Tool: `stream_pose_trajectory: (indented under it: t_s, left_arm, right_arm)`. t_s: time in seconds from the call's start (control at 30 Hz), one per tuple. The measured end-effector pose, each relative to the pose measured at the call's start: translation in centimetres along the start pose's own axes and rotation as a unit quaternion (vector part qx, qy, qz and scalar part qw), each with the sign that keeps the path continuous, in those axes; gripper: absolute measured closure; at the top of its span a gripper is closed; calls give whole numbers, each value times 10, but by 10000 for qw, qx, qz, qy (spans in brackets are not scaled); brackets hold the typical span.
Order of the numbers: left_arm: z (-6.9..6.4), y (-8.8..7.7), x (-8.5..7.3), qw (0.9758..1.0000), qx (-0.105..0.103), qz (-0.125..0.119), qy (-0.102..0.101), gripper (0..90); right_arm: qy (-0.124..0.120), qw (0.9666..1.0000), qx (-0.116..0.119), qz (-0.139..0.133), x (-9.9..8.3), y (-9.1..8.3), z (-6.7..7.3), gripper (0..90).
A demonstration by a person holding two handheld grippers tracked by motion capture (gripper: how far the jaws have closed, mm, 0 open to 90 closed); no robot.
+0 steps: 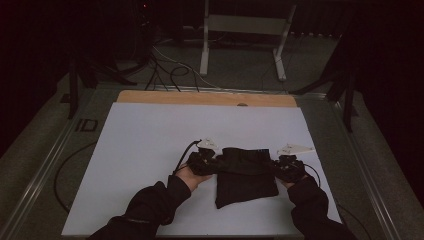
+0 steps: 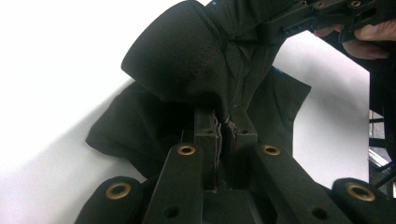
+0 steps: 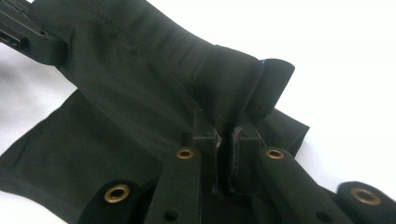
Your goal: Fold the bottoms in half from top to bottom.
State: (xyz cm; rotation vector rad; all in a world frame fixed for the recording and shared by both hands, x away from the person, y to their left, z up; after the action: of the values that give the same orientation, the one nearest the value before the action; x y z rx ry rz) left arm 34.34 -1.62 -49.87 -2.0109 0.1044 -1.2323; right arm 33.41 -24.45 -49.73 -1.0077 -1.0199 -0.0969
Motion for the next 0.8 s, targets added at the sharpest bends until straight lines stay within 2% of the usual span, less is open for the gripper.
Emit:
stream_pose_trajectory:
  t_s: [0.23,0.47,0.6,0.7,0.8]
  left_arm:
    - [-7,6,-10,9999,-87,105,-27,856]
    - [-12,12,-25,9995,-126,184,-229,855]
    - [-11,12,-28,9996,-81,210,-192,855]
    - [-11,13,-30,9994,-100,259,-196,854]
    - [-12,14,-33,9994,-69,307,-165,853]
  right_arm:
    - [-80,9998,-55,154,-10,4,0,843]
    - [-37,9997,-5,259,-21,5,2,843]
    - [34,9995,68,322,-25,6,5,843]
    - [-34,9993,27,370,-27,8,8,842]
    - [20,9991,25,417,-29,9,6,842]
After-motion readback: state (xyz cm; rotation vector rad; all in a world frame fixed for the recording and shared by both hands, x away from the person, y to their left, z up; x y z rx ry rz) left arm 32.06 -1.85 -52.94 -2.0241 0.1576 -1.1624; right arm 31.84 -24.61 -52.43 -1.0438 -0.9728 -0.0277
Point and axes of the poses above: each handheld gripper's, and its own axes: y roughly forward along the jaws, x roughly out of its top, z roughly to its left, the point moved 5 cm from there along y, roughly forward along the jaws, and after that the axes turned 6 degrees about x, right-handed, at the moved point
